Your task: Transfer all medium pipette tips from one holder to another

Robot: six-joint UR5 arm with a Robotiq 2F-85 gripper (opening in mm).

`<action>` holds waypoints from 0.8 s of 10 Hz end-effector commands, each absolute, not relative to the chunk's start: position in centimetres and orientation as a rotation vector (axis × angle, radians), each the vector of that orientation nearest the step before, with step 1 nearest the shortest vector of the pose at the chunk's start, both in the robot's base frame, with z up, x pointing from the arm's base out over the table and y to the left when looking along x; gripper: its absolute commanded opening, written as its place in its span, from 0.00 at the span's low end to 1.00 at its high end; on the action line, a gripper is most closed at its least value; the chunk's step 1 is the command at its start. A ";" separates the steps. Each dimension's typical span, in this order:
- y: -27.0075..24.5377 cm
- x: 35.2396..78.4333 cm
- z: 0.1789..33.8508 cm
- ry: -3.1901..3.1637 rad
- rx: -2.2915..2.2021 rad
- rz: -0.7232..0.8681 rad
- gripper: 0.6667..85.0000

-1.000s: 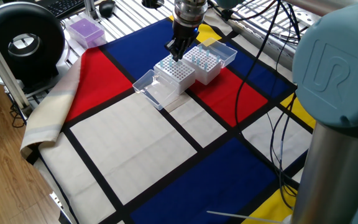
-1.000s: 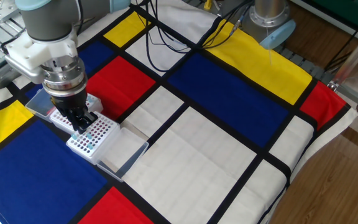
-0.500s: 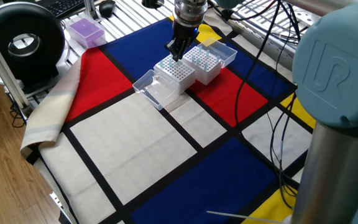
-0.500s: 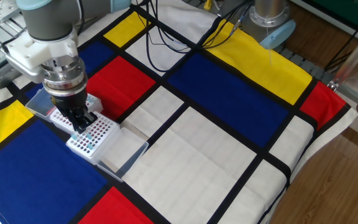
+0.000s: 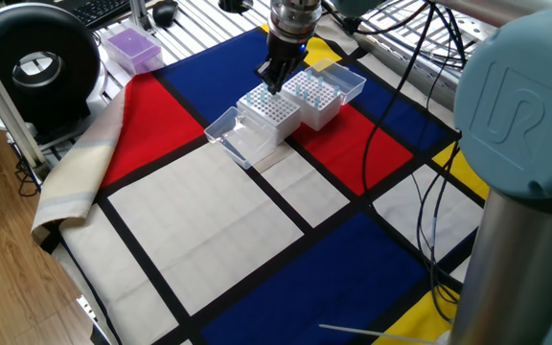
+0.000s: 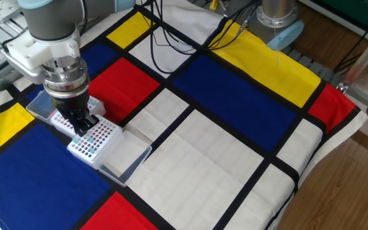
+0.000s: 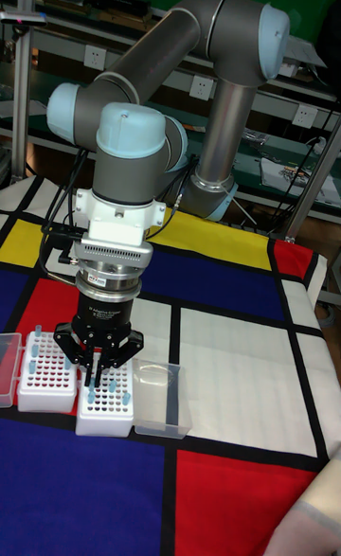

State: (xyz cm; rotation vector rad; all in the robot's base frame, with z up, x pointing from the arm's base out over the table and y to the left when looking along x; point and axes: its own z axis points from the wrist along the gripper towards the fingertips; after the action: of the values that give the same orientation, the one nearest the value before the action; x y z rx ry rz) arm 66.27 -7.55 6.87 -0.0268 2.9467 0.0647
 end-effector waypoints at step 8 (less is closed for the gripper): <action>-7.9 65.5 11.9 2.996 0.011 0.034 0.10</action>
State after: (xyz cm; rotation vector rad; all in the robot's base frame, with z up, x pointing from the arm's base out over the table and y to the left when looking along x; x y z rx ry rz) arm 65.77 -7.92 10.35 -0.0029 2.9824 0.0381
